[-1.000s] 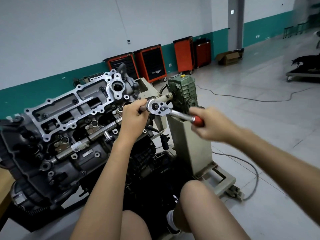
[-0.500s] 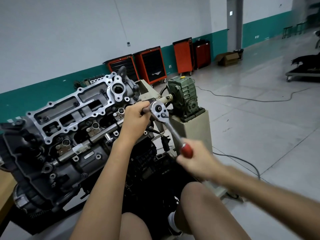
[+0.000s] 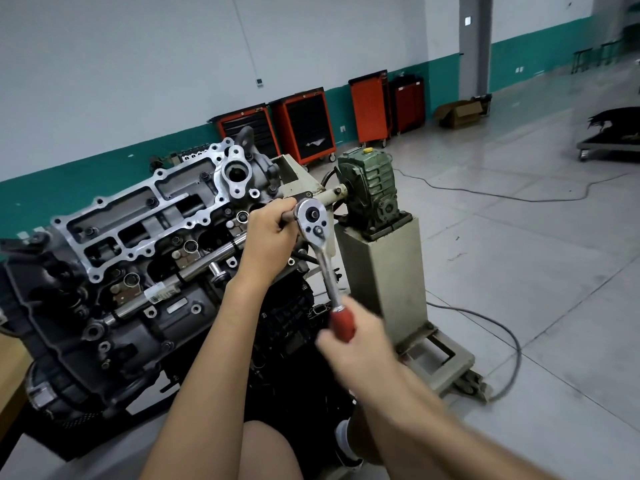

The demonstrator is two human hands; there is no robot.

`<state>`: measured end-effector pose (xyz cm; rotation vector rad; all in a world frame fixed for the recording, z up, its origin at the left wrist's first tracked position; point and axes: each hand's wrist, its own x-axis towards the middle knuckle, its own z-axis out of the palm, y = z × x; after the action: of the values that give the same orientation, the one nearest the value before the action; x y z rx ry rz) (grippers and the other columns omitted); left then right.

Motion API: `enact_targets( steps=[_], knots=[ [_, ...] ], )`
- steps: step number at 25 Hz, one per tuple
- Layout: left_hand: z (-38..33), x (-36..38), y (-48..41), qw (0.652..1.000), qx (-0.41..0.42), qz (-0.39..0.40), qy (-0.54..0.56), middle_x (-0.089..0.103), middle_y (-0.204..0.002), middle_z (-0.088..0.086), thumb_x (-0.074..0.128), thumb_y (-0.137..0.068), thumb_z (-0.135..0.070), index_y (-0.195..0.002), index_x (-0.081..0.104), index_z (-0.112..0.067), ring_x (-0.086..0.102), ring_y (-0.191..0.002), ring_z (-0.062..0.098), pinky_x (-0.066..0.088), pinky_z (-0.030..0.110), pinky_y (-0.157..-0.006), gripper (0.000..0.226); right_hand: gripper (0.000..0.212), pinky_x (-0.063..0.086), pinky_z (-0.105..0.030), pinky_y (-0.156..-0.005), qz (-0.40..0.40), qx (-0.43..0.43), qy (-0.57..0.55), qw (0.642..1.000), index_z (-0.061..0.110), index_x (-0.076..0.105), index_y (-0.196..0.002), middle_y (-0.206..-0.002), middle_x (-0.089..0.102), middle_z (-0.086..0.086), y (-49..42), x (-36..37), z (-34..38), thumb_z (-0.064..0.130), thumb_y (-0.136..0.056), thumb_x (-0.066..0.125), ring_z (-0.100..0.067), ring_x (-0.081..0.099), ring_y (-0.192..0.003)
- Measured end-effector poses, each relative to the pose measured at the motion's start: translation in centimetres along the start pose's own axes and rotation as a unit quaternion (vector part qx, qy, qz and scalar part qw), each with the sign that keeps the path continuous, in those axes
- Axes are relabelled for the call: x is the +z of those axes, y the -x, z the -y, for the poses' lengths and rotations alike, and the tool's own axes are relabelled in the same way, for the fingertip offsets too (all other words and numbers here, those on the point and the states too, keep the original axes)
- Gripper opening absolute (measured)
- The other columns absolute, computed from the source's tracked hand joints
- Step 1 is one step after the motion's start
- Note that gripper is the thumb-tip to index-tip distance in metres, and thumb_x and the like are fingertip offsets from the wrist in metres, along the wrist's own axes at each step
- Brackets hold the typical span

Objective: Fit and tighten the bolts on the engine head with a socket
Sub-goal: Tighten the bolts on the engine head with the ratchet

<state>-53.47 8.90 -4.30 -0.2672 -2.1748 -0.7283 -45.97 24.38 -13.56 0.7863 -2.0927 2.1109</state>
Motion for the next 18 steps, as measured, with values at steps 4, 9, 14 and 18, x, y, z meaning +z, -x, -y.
enact_targets(
  steps=[4, 9, 14, 18],
  knots=[
    [0.0, -0.3, -0.1, 1.000, -0.006, 0.009, 0.011, 0.054, -0.062, 0.028, 0.054, -0.086, 0.009, -0.066, 0.054, 0.012, 0.042, -0.058, 0.014, 0.039, 0.041, -0.051, 0.020, 0.020, 0.033, -0.020, -0.038, 0.024, 0.055, -0.137, 0.989, 0.026, 0.041, -0.061, -0.046, 0.037, 0.010, 1.3, 4.9, 0.7, 0.013, -0.068, 0.054, -0.008, 0.034, -0.038],
    [-0.6, -0.5, -0.4, 0.999, 0.003, 0.046, -0.003, 0.050, -0.058, 0.026, 0.047, -0.086, 0.004, -0.067, 0.054, 0.014, 0.036, -0.054, 0.009, 0.031, 0.031, -0.050, 0.023, 0.036, 0.032, -0.020, -0.049, 0.118, -0.089, 0.218, 0.965, 0.026, 0.041, -0.064, -0.054, 0.041, 0.010, -5.1, -8.3, 0.9, -0.002, -0.077, 0.060, -0.005, 0.036, -0.046],
    [-0.9, -0.5, -0.5, 0.999, -0.006, 0.031, 0.008, 0.037, -0.051, 0.013, 0.046, -0.086, 0.006, -0.065, 0.054, 0.013, 0.028, -0.048, 0.004, 0.021, 0.017, -0.046, 0.023, 0.025, 0.027, -0.022, -0.048, 0.088, -0.193, 0.429, 0.878, 0.025, 0.037, -0.068, -0.050, 0.039, 0.011, -10.9, -12.4, 3.8, 0.016, -0.077, 0.059, -0.009, 0.039, -0.046],
    [-0.5, -0.3, -0.3, 1.000, -0.007, 0.015, 0.002, 0.046, -0.054, 0.022, 0.046, -0.081, 0.011, -0.062, 0.048, 0.012, 0.033, -0.050, 0.009, 0.029, 0.029, -0.047, 0.019, 0.030, 0.030, -0.023, -0.046, 0.040, -0.055, 0.154, 0.986, 0.017, 0.041, -0.064, -0.052, 0.038, 0.006, -3.0, -5.1, 0.5, -0.003, -0.074, 0.063, -0.009, 0.034, -0.046]
  ],
)
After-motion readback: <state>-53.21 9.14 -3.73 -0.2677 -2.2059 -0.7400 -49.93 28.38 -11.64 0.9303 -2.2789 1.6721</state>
